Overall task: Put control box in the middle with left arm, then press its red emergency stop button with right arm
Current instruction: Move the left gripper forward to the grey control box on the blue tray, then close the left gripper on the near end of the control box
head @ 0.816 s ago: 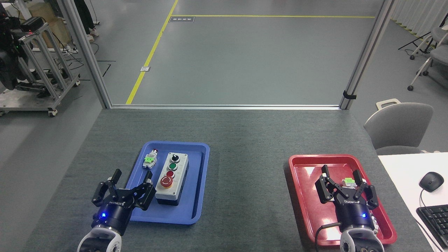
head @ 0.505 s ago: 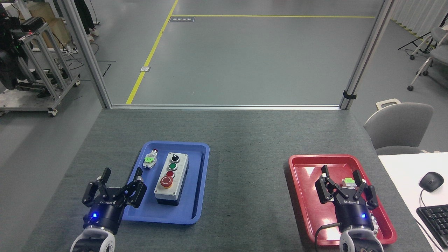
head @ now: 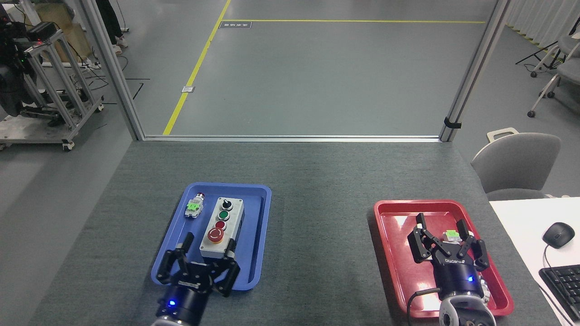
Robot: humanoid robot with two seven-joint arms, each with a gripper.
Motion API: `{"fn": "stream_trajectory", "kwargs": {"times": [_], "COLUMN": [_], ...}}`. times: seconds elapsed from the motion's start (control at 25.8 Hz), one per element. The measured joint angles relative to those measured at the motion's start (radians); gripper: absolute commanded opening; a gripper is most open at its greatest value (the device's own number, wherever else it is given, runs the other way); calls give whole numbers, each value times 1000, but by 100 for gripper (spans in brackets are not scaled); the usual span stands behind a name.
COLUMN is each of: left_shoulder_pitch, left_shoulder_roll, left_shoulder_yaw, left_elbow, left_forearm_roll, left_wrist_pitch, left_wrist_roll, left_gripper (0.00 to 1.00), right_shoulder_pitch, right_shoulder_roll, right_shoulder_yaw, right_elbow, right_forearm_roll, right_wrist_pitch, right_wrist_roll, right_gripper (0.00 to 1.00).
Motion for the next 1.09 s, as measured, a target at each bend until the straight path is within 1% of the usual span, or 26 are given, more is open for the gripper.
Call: {"fn": "stream_trajectory", "kwargs": {"times": [0.12, 0.19, 0.35, 0.47, 0.58, 0.78, 0.97, 1.09], "left_shoulder_pitch": [-32, -64, -138, -174, -182, -162, -165, -189], "left_shoulder_roll": [-49, -75, -88, -86, -71, -44, -35, -36], "left_shoulder_yaw": [-69, -89, -98, -93, -68, -11, 5, 6], "left_elbow": [108, 195, 342, 404, 414, 379, 376, 405], "left_forearm_roll": [-142, -198, -230, -228, -223, -218, -217, -217], "left_wrist_pitch": [88, 136, 196, 212, 219, 212, 209, 215], "left_wrist_roll": [0, -3, -9, -10, -11, -9, -9, -11], "left_gripper": [98, 98, 98, 99, 99, 99, 99, 99], "right_shoulder_pitch": [1, 2, 2, 2, 2, 1, 1, 1], "right_shoulder_roll": [0, 0, 0, -1, -3, -7, -11, -12], "right_shoulder_yaw": [0, 0, 0, 0, -1, -1, -1, -1], "right_elbow": [0, 0, 0, 0, 0, 0, 1, 2], "right_forearm_roll": [0, 0, 0, 0, -1, -1, -1, -1], "right_wrist_pitch": [0, 0, 0, 0, 0, 0, 0, 0], "right_wrist_roll": [0, 0, -2, -3, -1, -1, 0, 0], "right_gripper": [100, 100, 100, 100, 100, 100, 100, 100]}}
